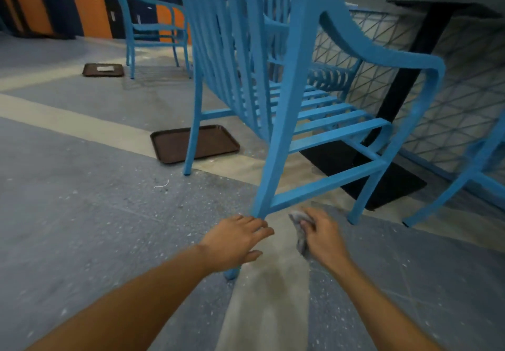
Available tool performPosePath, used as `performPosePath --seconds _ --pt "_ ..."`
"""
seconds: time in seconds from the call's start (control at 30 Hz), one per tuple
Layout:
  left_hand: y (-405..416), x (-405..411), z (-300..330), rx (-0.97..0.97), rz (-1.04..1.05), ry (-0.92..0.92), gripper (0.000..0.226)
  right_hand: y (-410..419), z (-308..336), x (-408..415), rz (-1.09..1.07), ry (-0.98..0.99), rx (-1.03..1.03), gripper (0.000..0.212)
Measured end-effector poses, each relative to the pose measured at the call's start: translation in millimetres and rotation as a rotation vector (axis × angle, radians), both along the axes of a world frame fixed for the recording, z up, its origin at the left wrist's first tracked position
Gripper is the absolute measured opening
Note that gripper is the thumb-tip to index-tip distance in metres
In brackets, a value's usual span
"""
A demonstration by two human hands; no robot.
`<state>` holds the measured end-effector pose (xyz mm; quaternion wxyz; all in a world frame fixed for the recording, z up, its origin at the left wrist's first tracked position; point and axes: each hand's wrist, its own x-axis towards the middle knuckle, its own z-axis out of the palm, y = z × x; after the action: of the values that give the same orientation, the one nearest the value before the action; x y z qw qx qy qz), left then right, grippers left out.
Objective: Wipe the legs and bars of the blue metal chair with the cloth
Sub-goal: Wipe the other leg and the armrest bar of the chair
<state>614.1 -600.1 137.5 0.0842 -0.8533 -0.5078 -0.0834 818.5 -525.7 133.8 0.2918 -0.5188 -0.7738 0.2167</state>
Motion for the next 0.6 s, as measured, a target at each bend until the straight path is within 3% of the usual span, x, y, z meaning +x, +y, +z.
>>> performPosePath --seconds 0.1,0.27,0.6 --pt "-22.9 -30.0 1.2 -0.069 0.15 -0.077 0.047 -48.0 -12.1 -10.6 0.092 -0.025 0.107 0.024" --pt "-46.2 -80.3 10.2 -0.092 0.467 -0.27 0.048 -79.9 -1.2 -65.5 0.361 -0.188 0.066 0.035" --pt "-85.7 -146.1 49.3 -0.015 0.804 -0.552 0.049 -55.7 54.6 -186.9 0.273 0.114 0.081 0.029"
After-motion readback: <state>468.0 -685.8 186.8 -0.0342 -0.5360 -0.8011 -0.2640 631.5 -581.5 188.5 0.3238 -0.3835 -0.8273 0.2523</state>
